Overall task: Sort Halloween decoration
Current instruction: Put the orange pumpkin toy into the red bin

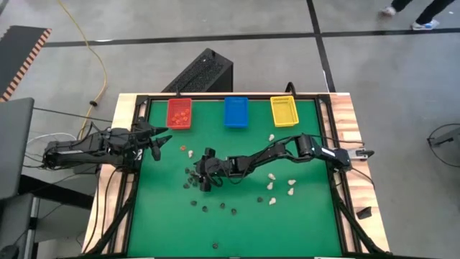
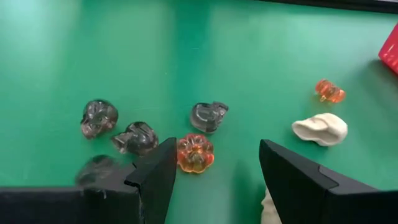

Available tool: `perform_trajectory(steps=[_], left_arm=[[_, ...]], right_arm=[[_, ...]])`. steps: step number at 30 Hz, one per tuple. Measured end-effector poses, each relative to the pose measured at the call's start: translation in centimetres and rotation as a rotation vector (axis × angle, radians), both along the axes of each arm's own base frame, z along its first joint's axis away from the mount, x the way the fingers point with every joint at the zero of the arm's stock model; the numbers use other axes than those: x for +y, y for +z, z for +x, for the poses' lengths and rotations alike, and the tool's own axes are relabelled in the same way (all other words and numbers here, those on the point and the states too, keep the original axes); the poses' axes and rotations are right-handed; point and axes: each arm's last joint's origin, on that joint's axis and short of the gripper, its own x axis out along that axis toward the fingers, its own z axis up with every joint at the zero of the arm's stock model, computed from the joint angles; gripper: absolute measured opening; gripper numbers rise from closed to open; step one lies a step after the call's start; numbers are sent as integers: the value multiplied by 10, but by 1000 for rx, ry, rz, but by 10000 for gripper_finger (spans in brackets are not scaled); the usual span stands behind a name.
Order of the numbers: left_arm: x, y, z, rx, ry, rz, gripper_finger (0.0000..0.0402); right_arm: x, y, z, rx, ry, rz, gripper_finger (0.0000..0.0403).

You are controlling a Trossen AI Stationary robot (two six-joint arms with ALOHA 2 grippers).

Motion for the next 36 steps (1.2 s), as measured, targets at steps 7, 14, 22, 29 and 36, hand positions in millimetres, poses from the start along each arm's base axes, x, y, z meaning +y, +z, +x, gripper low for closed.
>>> perform_trajectory(steps=[7,14,22,29,36], left_arm=[[0,0,0,0,0,0,169],[0,0,0,0,0,0,169],[0,0,0,0,-1,1,169],[0,0,0,0,-1,2,169],[0,0,0,0,-1,2,169]], right_arm=[[3,0,0,0,2,7,260],[2,1,0,-8,23,19,260],[3,-23,6,-57,21,48,260],[-1,-23,7,-59,9,43,260],[-3,-24,6,-51,-15,84,219]])
